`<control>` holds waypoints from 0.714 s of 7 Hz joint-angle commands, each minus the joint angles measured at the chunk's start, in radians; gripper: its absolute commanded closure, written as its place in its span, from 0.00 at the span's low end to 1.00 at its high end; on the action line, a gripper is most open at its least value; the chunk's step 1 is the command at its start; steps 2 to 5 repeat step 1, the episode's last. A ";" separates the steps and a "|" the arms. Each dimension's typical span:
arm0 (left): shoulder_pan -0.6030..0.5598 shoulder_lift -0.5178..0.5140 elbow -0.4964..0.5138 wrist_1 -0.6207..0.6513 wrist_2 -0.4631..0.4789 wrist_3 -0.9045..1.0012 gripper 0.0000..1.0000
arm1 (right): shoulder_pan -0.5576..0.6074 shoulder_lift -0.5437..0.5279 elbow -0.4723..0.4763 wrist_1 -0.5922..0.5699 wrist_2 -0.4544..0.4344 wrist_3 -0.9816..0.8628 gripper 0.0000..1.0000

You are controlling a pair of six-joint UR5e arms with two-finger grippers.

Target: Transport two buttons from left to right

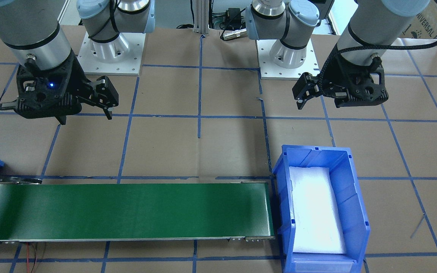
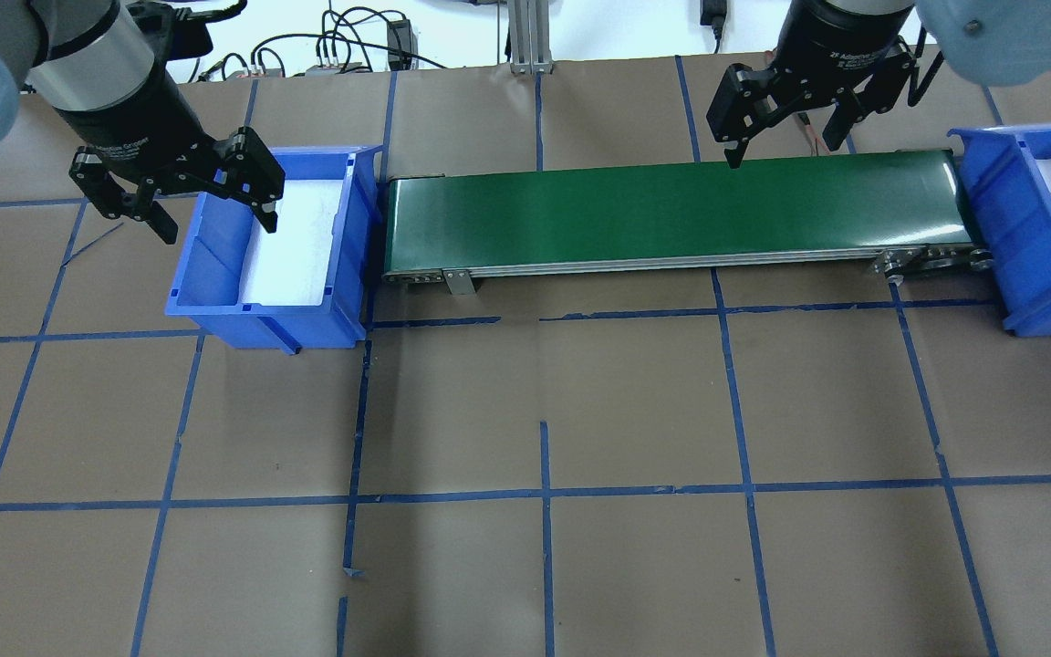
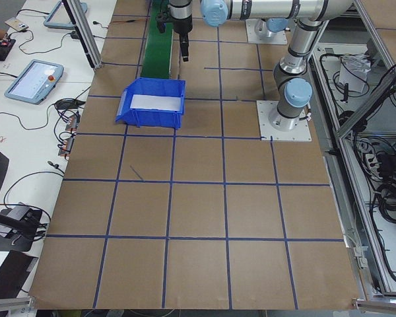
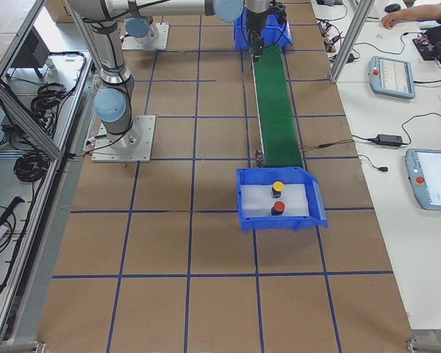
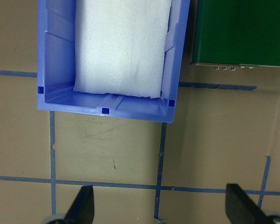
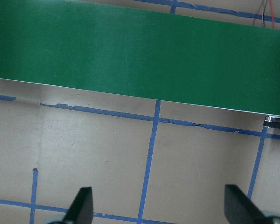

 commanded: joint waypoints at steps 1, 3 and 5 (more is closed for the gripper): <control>0.000 0.000 0.000 0.001 0.000 0.000 0.00 | 0.001 0.002 0.000 -0.001 0.000 0.007 0.00; 0.000 0.000 0.000 0.001 0.000 0.000 0.00 | 0.001 0.002 0.000 -0.001 0.000 0.007 0.00; 0.000 0.000 0.000 0.001 0.000 0.000 0.00 | 0.001 0.002 0.000 -0.001 0.000 0.007 0.00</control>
